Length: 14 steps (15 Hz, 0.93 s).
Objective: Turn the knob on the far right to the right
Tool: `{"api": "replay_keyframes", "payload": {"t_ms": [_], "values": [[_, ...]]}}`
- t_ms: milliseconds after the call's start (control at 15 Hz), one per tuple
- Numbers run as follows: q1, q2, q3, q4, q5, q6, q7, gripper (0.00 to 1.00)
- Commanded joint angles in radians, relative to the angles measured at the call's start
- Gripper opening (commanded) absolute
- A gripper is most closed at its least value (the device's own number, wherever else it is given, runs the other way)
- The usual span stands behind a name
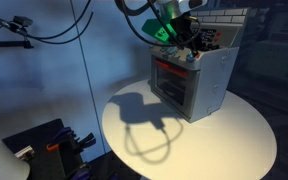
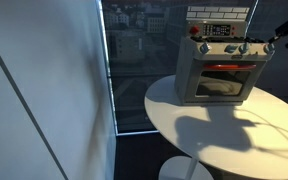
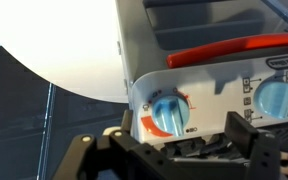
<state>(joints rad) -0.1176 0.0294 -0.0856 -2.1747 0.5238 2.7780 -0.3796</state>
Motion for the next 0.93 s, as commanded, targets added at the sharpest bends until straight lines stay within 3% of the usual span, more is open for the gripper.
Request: {"api": "replay_keyframes", "payload": {"t_ms": [0, 333, 533, 867], "values": [[-0.002, 0.002, -0.004, 0.016, -0.018, -0.026, 0.025, 0.63], [-0.003, 0.004, -0.005, 0.018, -0.022, -0.026, 0.027, 0.23], [-0.003, 0.008, -0.006, 0.02, -0.03, -0.024, 0.03, 0.21], [-0.003, 0.013, -0.007, 0.02, -0.041, -0.022, 0.035, 0.44]]}}
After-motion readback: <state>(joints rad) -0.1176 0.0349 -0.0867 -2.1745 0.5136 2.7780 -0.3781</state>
